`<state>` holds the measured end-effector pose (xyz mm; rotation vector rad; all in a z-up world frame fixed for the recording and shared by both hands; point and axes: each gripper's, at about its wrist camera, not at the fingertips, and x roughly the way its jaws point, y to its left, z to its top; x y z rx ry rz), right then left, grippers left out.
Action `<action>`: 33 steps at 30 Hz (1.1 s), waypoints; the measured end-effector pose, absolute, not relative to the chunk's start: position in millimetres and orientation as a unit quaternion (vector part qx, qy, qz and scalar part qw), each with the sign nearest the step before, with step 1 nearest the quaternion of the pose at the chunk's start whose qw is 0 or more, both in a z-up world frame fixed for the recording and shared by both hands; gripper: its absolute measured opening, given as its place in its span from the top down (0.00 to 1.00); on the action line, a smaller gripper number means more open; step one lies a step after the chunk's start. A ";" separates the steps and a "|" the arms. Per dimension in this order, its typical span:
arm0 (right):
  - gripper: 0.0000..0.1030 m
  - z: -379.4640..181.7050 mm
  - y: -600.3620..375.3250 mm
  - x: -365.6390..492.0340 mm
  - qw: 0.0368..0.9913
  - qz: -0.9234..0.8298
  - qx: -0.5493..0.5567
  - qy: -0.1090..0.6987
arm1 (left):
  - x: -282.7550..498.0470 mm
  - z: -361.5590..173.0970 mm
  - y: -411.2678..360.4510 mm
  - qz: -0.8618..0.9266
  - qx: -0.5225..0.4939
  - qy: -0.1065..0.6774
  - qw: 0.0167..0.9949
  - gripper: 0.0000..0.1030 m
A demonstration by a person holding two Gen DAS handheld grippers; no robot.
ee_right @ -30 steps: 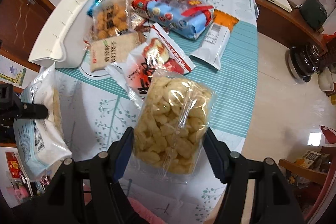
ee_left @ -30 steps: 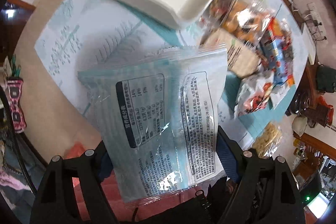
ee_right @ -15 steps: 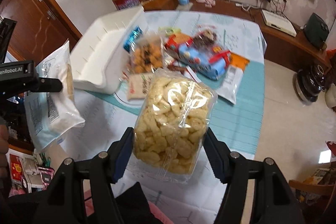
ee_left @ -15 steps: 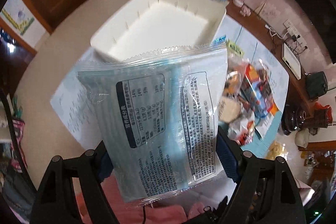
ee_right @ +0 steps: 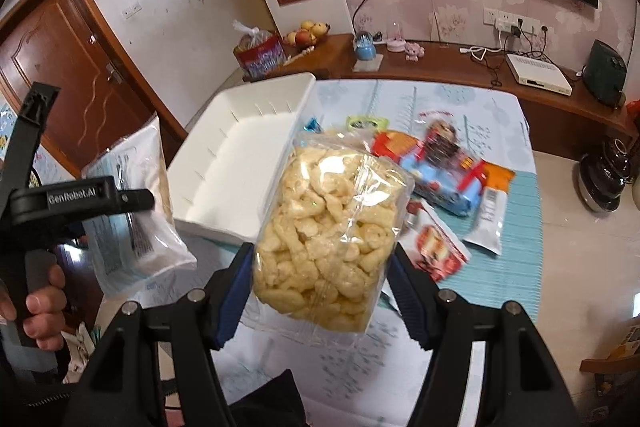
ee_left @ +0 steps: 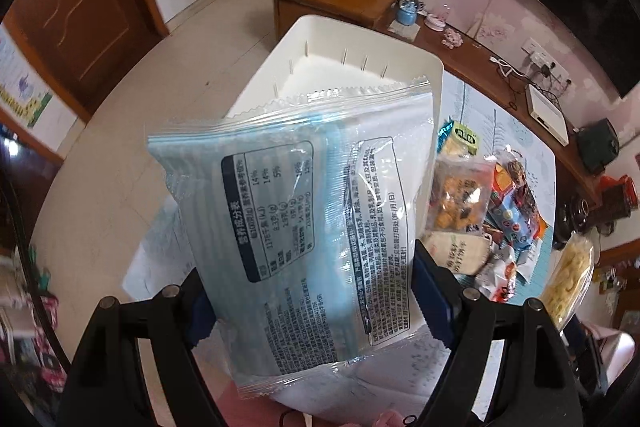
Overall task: Organize snacks
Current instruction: 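Carry the wafer bag and corn-snack tub into the white tray with both grippers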
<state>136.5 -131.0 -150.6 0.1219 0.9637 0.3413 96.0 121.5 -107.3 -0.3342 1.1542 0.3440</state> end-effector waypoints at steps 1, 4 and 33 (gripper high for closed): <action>0.36 -149.4 -121.5 138.7 0.873 0.162 0.061 0.455 | 101.1 -106.8 128.5 0.155 -0.150 0.542 0.812 0.21; 0.36 -149.3 -98.6 144.3 0.880 0.157 0.063 0.444 | 115.9 -105.0 147.1 0.134 -0.135 0.541 0.819 0.21; 0.36 -199.0 62.6 203.4 0.908 0.102 0.114 0.389 | 213.6 -145.0 230.8 0.006 0.004 0.537 0.843 0.19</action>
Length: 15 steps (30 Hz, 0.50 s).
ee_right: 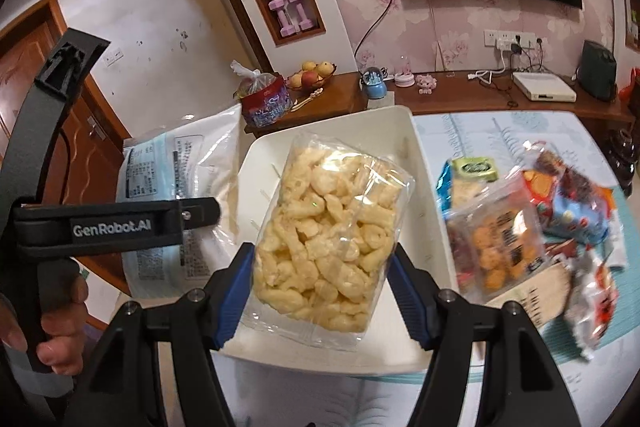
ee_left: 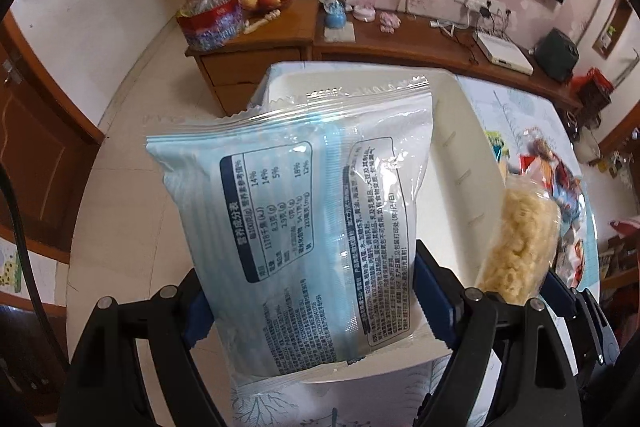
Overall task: Organize snacks
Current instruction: 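Carry the wafer bag and corn-snack tub into the white tray with both grippers, then open both grippers to release the snacks and lift away from the tray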
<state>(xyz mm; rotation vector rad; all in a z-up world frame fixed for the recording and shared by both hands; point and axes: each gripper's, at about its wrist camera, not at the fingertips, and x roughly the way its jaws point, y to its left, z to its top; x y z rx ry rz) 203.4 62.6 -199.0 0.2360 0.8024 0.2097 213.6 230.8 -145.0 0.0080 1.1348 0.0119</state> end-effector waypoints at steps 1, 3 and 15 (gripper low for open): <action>0.36 -200.6 64.3 203.3 0.908 0.097 0.117 0.390 | 215.3 -147.2 229.1 0.004 0.007 0.542 0.840 0.19; 0.36 -204.6 64.8 203.5 0.908 0.086 0.123 0.391 | 216.9 -151.6 229.7 0.004 0.013 0.549 0.836 0.18; 0.31 -207.2 52.2 192.1 0.900 0.064 0.159 0.400 | 203.4 -127.4 214.6 -0.035 0.016 0.515 0.857 0.10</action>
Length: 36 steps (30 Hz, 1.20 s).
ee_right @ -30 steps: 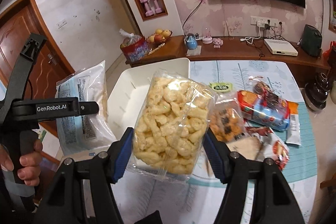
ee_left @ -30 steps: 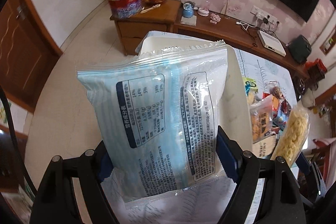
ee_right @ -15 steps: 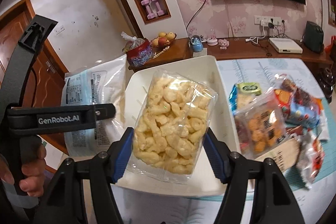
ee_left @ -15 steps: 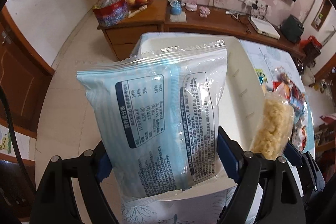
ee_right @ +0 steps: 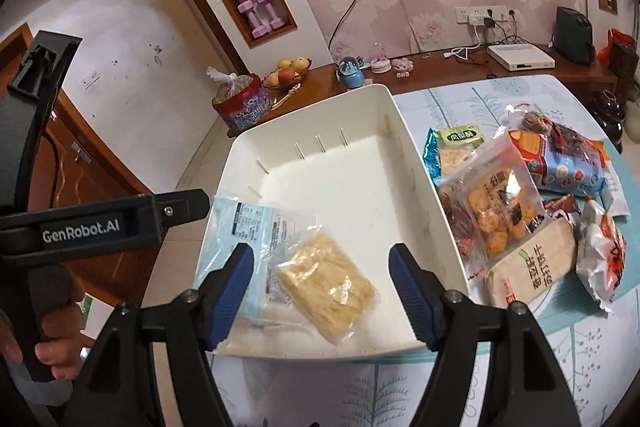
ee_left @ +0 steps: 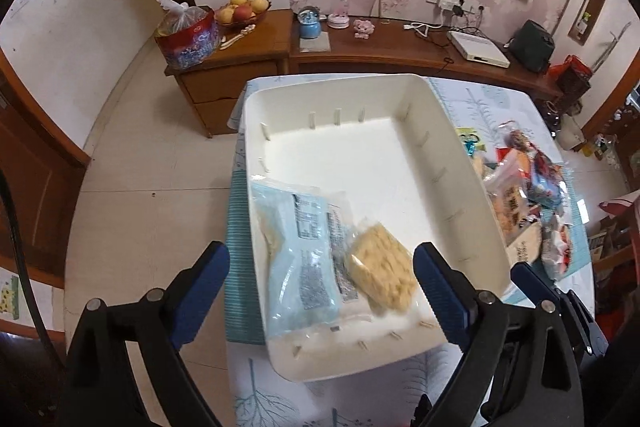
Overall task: Organize snacks
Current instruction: 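Open both grippers to release the snacks and lift away from the tray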
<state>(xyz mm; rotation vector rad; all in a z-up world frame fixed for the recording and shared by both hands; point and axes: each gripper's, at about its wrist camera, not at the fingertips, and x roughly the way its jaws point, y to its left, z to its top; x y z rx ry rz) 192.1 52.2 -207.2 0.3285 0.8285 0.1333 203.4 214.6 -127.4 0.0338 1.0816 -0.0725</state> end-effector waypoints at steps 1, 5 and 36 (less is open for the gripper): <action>0.31 -205.5 50.4 189.6 0.901 0.064 0.160 0.399 | 200.3 -125.5 213.1 -0.037 0.015 0.513 0.857 0.10; 0.31 -197.0 40.5 181.0 0.902 0.066 0.161 0.395 | 187.3 -113.2 203.1 -0.052 0.012 0.502 0.863 0.10; 0.31 -137.2 -138.0 133.7 0.903 0.082 0.124 0.403 | 137.3 -67.7 34.5 -0.076 -0.043 0.478 0.874 0.10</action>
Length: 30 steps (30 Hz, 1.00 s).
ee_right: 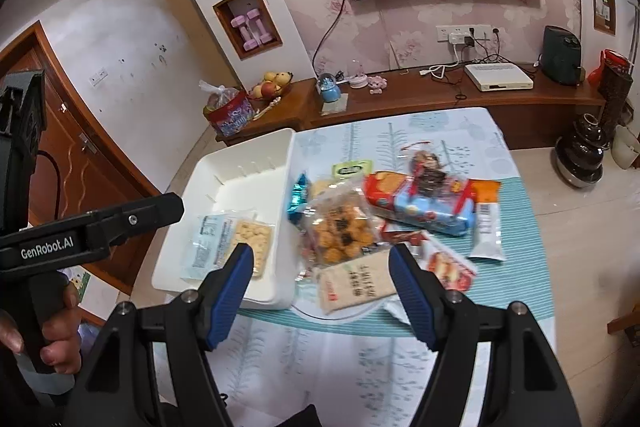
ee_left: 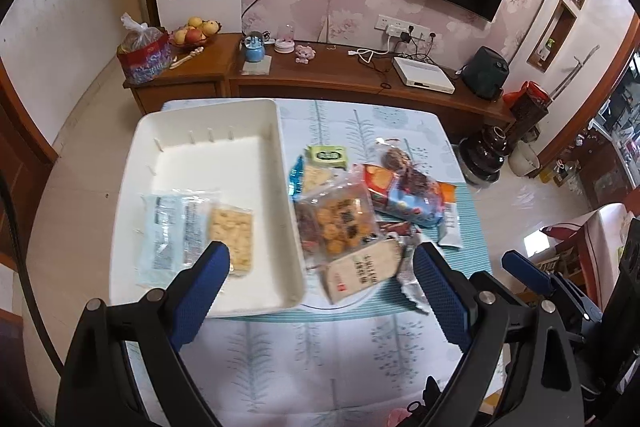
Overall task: Organize snacks
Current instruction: 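Open both grippers to release the snacks and lift away from the tray, then lower the left gripper onto the red-and-white bread bag while the right reaches the orange bar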
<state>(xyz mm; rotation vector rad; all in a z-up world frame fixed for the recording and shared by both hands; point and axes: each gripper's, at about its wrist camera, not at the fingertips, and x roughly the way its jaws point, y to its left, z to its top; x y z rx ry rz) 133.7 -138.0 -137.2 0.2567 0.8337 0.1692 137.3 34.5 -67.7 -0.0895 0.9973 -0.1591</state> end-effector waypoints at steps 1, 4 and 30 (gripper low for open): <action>0.31 -137.0 -145.7 133.9 0.902 0.081 0.123 0.405 | 137.1 -68.6 29.8 -0.077 -0.045 0.477 0.874 0.10; 0.31 -138.0 -166.8 134.8 0.900 0.078 0.120 0.412 | 136.9 -74.1 13.2 -0.077 -0.048 0.478 0.874 0.10; 0.31 -203.4 -281.2 178.1 0.830 0.076 0.122 0.539 | 141.2 -162.4 -87.7 -0.069 -0.038 0.562 0.823 0.10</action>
